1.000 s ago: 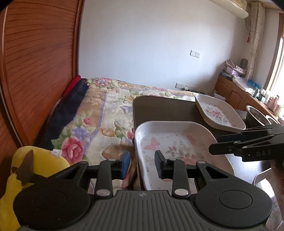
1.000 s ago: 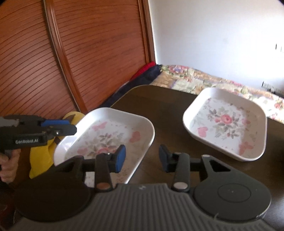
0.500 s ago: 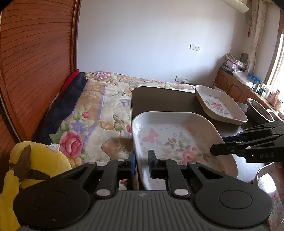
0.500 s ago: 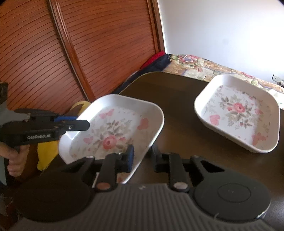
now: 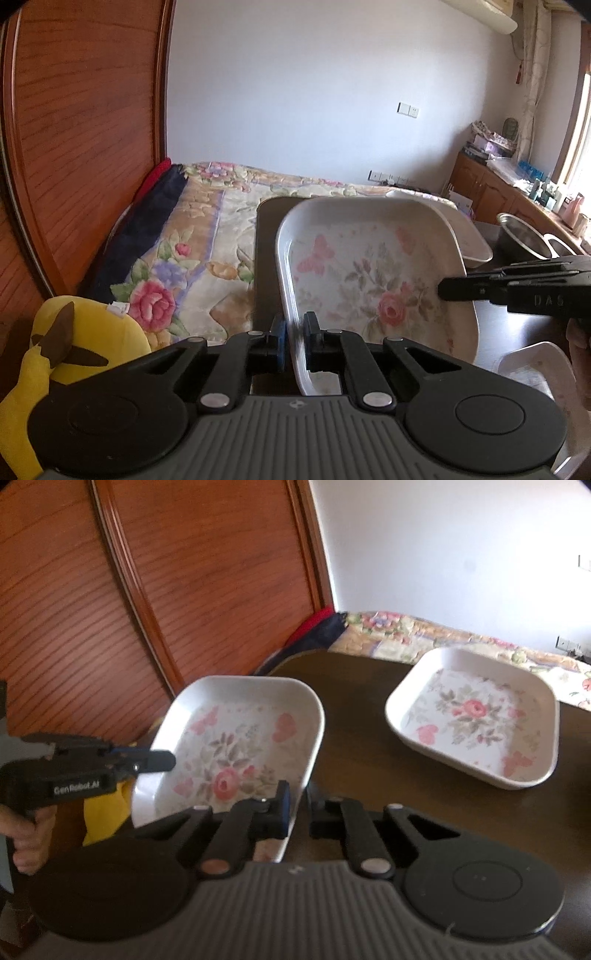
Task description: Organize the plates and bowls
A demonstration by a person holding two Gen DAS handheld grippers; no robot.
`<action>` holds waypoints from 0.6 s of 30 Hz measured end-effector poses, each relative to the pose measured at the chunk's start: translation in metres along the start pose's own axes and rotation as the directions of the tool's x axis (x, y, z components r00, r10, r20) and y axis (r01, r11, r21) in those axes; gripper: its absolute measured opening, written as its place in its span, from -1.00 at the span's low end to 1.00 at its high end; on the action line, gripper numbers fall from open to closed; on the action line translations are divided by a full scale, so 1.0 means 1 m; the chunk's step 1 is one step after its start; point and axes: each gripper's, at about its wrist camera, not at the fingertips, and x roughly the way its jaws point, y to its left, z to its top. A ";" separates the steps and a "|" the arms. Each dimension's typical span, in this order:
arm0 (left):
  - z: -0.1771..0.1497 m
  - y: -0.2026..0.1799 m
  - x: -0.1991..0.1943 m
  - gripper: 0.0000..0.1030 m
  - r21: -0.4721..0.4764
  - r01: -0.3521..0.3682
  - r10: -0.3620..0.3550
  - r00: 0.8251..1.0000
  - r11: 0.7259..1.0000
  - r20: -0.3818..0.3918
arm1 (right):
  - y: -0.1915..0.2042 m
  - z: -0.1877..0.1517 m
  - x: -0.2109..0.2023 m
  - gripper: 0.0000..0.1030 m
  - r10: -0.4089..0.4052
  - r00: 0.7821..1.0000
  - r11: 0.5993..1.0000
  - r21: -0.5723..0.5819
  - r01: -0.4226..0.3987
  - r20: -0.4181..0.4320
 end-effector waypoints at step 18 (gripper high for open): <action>-0.022 -0.095 -0.077 -0.25 0.057 0.059 -0.064 0.995 0.997 0.081 | -0.016 -0.037 -0.127 -0.83 -0.037 0.983 0.999 0.041 0.031 0.178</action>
